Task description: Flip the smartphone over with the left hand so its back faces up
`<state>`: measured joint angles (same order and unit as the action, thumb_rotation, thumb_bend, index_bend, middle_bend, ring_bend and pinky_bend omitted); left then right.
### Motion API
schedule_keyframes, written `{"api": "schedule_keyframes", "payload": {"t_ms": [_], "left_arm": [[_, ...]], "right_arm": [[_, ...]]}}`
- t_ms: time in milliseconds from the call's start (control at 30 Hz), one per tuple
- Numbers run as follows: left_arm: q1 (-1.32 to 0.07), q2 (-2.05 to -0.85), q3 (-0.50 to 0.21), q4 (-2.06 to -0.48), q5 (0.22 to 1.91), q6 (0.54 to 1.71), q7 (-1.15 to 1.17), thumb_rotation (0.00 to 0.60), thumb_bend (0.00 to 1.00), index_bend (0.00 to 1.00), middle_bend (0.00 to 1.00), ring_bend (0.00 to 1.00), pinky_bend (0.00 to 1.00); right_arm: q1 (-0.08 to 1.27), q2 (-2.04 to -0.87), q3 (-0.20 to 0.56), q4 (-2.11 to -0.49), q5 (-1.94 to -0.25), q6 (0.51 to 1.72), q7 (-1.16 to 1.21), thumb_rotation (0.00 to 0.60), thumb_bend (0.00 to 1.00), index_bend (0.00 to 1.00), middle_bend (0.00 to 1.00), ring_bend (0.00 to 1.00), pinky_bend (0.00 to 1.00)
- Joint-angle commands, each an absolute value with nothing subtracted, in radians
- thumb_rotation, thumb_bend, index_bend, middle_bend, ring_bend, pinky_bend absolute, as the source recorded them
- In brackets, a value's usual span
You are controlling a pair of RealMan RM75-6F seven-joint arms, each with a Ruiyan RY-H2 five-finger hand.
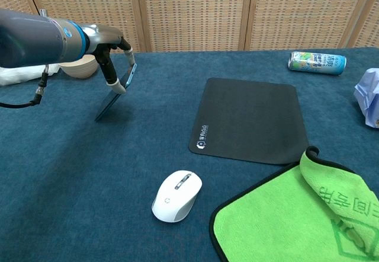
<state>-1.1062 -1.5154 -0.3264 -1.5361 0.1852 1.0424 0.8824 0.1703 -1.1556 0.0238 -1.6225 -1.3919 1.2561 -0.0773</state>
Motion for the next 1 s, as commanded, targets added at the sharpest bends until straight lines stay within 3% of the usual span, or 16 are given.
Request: {"api": "schedule_keyframes", "payload": {"t_ms": [33,1000], "left_arm": [[-1.101,-1.500,-0.322,-1.549,0.188,1.045,0.872,0.600,0.51,0.64,0.00,0.00,0.00],[-1.074,-1.411,-0.348,-1.600,0.150,1.059,0.742,0.600,0.52,0.65,0.00,0.00,0.00]], "right_arm": [[0.170,-1.157,0.024,-1.623,-1.391,1.258,-0.080,0.600,0.00,0.00,0.00,0.00,0.00],[0.170,-1.165,0.021,-1.630,-1.391,1.261,-0.119,0.600,0.00,0.00,0.00,0.00,0.00]]}}
